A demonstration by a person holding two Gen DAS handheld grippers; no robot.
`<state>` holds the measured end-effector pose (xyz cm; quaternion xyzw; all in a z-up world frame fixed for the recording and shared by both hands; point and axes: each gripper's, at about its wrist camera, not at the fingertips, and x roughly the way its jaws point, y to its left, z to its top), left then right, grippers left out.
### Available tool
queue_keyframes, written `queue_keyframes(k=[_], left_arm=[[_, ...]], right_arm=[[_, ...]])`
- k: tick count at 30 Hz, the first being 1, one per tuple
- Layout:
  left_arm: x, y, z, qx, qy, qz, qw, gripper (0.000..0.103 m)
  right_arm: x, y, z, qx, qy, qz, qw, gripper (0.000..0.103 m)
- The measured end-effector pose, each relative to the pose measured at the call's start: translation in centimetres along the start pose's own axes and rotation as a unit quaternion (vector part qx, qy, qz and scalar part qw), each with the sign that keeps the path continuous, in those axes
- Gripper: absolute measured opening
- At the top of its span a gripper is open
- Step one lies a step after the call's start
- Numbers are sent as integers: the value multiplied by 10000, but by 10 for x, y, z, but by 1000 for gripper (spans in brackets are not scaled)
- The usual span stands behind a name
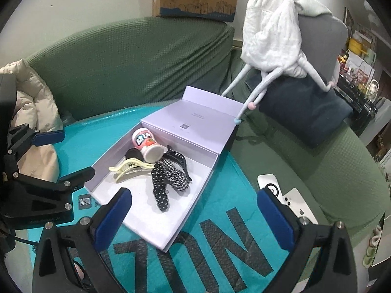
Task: Organize objects
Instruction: 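Withdraw both grippers from the box toward the black bow clip and pink compact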
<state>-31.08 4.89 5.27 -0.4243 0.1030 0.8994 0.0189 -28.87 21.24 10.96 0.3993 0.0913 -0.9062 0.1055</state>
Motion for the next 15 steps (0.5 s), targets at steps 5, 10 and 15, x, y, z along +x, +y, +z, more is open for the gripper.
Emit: queue_keyframes(k=[5,10,15], left_arm=[[-22,-3,-7,17,-73,5,10000,81],[-39,-6,-18,59,-77,43,9999,81],[-47,-9,-33,62,11,92,9999,81]], right_arm=[[-18,7,-5,-24,-30,69,10000,103],[-27,7,-14,79,-32,156,9998,103],[-32,10,-28,38,28,156,9999,103]])
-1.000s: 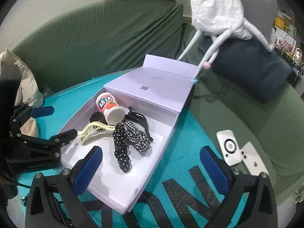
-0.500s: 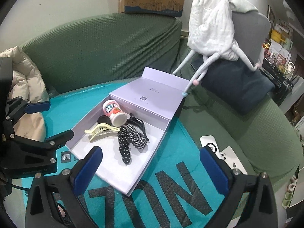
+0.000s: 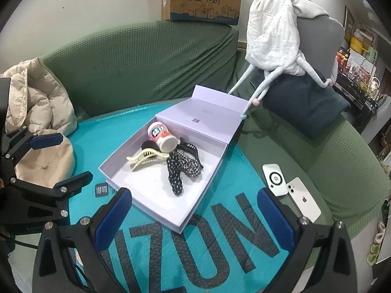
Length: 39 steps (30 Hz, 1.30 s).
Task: Organize objects
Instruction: 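Withdraw both grippers from the box toward the black bow clip and pink compact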
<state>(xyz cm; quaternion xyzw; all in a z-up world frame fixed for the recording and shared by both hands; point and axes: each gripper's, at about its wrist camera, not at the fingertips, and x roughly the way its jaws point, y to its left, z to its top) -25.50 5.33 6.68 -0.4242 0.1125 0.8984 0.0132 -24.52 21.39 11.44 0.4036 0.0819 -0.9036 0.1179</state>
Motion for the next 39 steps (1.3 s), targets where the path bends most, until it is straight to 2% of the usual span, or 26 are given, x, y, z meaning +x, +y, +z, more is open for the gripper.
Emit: queue_keyframes(k=[21,39], left_arm=[[-9,-14,-70,-157,484,-73,9987,81],[-12,-10,-134,-620,908,-76,9939,81]], right_arm=[[-5,30,-63,-283,227,206,9991,103],[-2,66,-115,-550,535,612,9952,103]])
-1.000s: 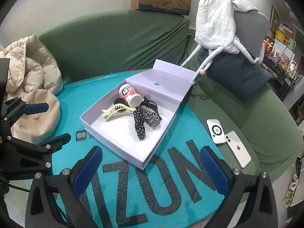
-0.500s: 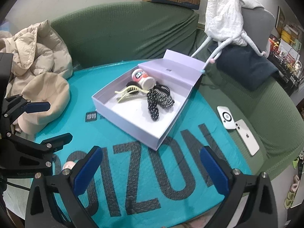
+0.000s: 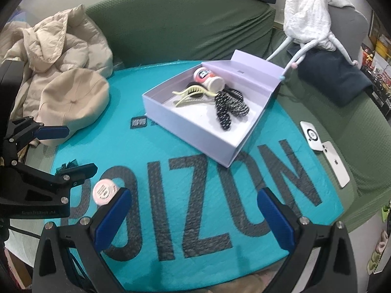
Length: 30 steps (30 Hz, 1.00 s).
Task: Organize objects
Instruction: 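Withdraw both grippers from the box toward the black bow clip and pink compact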
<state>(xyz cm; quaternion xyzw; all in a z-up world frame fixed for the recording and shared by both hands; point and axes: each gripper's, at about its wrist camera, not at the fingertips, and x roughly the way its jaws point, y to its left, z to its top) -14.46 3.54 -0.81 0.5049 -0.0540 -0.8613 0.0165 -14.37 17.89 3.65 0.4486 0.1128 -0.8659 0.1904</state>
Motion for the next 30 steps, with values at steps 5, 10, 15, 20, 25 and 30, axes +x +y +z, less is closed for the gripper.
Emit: queue_keyframes(k=[5,10,15,20,25,30], left_arm=[[-1,3,-18,-81,70,61,9999,81],[-1,10,-37,-233,165,35,9996,81],[3,20,-55,-414,288,29,9987,81],[4,30,-68,-548,349,125,9978,81],[5,36,-78,-684,382,157,9968,81],[8,44,-88,-829,386,181,9956,81]], right_arm=[[3,14,-12,-98,74,127,9998,103],[9,31,-22,-243,169,287,9991,103],[14,48,-30,-410,218,450,9979,103],[20,63,-36,-578,258,615,9961,103],[26,77,-38,-757,301,773,9937,103],[37,87,-39,-802,380,947,9915,103]])
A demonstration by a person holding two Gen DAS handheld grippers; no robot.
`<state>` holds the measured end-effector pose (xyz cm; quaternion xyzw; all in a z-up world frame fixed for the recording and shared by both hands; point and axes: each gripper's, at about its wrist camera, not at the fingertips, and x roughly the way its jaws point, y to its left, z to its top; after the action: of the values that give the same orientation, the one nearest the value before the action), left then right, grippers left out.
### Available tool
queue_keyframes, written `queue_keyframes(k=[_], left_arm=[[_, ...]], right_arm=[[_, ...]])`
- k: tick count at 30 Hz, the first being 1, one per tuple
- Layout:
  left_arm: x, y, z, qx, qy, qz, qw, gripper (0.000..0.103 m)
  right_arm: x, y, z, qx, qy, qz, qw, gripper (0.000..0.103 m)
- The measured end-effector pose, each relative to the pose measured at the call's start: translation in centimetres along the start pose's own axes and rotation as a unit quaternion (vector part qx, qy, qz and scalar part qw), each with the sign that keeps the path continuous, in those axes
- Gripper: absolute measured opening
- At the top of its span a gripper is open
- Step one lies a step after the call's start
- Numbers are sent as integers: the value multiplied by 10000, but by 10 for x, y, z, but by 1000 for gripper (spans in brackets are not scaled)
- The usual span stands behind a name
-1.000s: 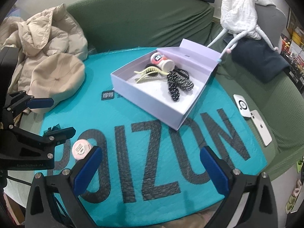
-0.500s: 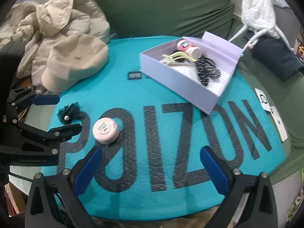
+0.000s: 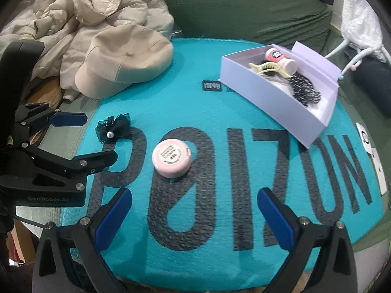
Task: Organize objects
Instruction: 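Withdraw both grippers from the box toward the black bow clip and pink compact, then grasp the black bow clip with the left gripper while the right grasps the pink compact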
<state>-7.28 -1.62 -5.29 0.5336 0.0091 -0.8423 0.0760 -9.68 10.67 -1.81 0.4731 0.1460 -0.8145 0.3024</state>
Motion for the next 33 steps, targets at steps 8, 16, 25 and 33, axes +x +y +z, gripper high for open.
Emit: queue_keyframes(k=[8,16,25,33], left_arm=[[18,17,-10,-302,123,-26,9995,81],[31,33,-13,-534,85,39,9985,81],[48,39,-12,-609,102,-87,9981,81],[58,42,-7,-711,-7,-108,9974,81]], right_arm=[[21,6,4,-130,157,126,9997,103],[36,14,7,-232,228,403,9987,103],[45,9,12,-16,145,565,9983,99],[55,0,18,228,92,783,9966,82]])
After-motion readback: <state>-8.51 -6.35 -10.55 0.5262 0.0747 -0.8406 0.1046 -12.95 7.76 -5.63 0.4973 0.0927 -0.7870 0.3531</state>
